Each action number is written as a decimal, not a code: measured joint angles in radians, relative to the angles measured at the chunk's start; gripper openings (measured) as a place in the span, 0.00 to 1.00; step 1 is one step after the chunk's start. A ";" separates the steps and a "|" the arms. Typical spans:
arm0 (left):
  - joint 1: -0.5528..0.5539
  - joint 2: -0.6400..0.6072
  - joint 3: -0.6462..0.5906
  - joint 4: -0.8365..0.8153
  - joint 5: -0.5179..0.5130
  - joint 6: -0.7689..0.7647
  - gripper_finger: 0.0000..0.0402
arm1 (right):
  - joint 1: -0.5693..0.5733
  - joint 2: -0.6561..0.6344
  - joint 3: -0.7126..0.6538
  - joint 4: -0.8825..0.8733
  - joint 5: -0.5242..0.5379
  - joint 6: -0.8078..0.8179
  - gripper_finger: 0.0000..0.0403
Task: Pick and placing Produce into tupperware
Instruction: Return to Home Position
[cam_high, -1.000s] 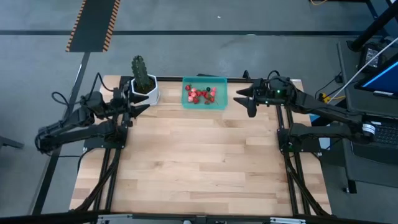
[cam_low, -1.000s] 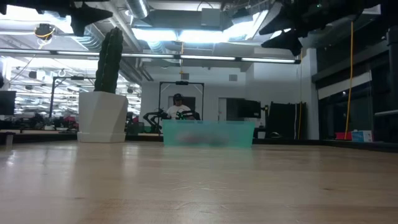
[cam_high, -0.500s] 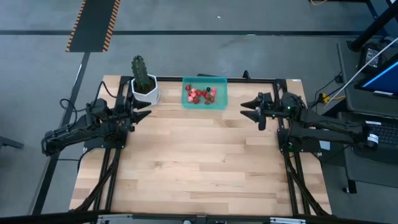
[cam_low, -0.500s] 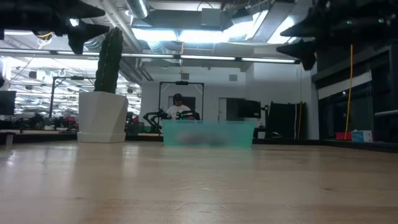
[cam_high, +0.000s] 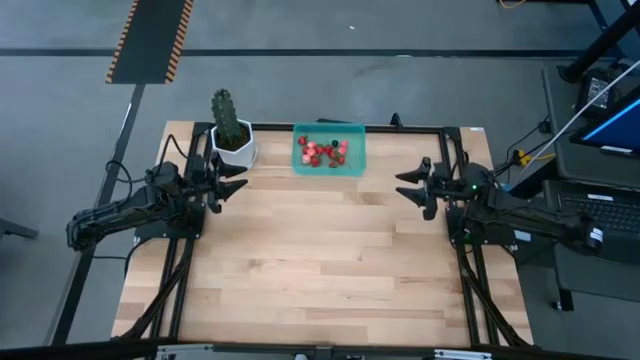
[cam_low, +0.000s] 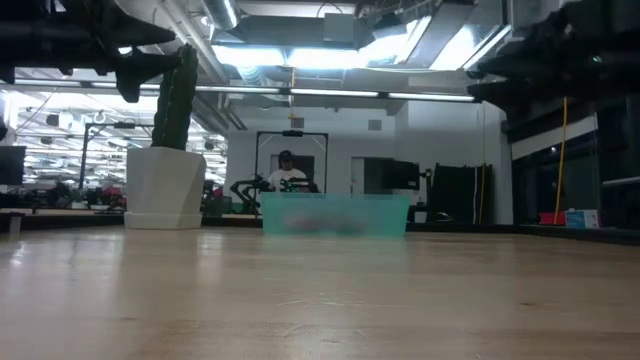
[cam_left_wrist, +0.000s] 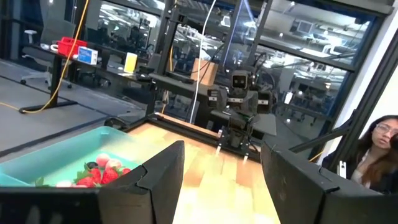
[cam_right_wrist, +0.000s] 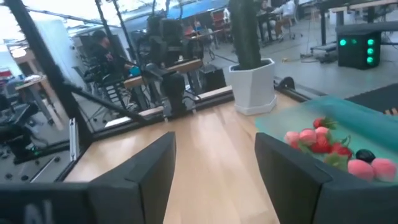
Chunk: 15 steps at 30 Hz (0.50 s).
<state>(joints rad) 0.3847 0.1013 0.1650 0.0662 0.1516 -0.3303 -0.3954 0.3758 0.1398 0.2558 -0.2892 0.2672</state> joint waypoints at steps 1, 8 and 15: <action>0.000 0.000 0.000 0.000 0.000 0.000 0.51 | 0.009 -0.021 -0.019 0.002 0.003 -0.008 0.55; -0.009 0.000 0.000 -0.003 0.030 0.012 0.51 | 0.057 -0.155 -0.099 0.008 0.044 -0.058 0.55; -0.064 0.000 -0.018 -0.001 0.030 0.070 0.51 | 0.096 -0.262 -0.128 -0.101 0.055 -0.065 0.55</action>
<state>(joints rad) 0.3202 0.1011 0.1471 0.0653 0.1819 -0.2602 -0.2998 0.1138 0.0118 0.1552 -0.2340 0.2024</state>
